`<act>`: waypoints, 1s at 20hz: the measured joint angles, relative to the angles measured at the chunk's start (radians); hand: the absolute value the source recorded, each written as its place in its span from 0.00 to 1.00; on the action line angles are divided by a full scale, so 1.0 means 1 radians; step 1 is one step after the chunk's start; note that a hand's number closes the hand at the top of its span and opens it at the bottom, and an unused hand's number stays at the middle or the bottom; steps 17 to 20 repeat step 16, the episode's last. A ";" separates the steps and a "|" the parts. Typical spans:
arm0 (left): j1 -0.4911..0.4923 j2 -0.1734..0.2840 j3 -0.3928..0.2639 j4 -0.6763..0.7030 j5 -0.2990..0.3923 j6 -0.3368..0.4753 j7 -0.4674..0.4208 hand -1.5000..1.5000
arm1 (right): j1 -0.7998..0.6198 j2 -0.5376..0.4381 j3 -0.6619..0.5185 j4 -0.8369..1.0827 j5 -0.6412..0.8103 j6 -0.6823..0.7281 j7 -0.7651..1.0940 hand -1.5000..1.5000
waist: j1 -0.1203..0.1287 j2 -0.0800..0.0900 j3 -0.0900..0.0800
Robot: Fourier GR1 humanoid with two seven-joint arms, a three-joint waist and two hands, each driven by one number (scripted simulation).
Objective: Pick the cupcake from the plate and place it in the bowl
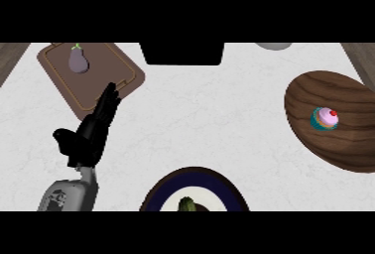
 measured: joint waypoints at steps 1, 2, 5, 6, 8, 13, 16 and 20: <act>0.003 -0.011 -0.011 0.001 -0.007 0.006 -0.001 0.50 | -0.009 -0.016 -0.013 0.019 -0.014 0.020 0.013 0.00 | 0.001 0.001 0.000; 0.012 -0.009 -0.012 -0.008 -0.006 0.003 -0.004 0.50 | -0.011 -0.029 -0.023 0.041 -0.026 0.037 0.022 0.00 | 0.004 0.001 0.000; 0.004 -0.006 -0.011 -0.007 -0.007 0.000 0.007 0.50 | -0.004 -0.060 -0.037 0.082 -0.048 0.081 0.037 0.00 | 0.006 0.004 0.001; 0.001 -0.001 -0.006 -0.011 -0.003 -0.003 0.014 0.50 | -0.009 -0.065 -0.039 0.090 -0.053 0.092 0.045 0.00 | 0.008 0.004 0.001; 0.012 -0.008 -0.011 -0.016 -0.009 0.003 0.006 0.50 | 0.016 -0.088 -0.043 0.097 -0.067 0.124 0.047 0.00 | 0.006 0.004 0.002; 0.007 -0.007 -0.010 -0.021 -0.013 0.006 0.008 0.50 | 0.054 -0.119 -0.038 0.087 -0.089 0.167 0.054 0.00 | 0.006 0.005 0.003; 0.022 -0.008 -0.012 -0.028 -0.009 0.002 0.006 0.50 | 0.081 -0.128 -0.031 0.072 -0.097 0.172 0.046 0.00 | 0.007 0.005 0.003; 0.022 -0.008 -0.012 -0.028 -0.009 0.002 0.006 0.50 | 0.081 -0.128 -0.031 0.072 -0.097 0.172 0.046 0.00 | 0.007 0.005 0.003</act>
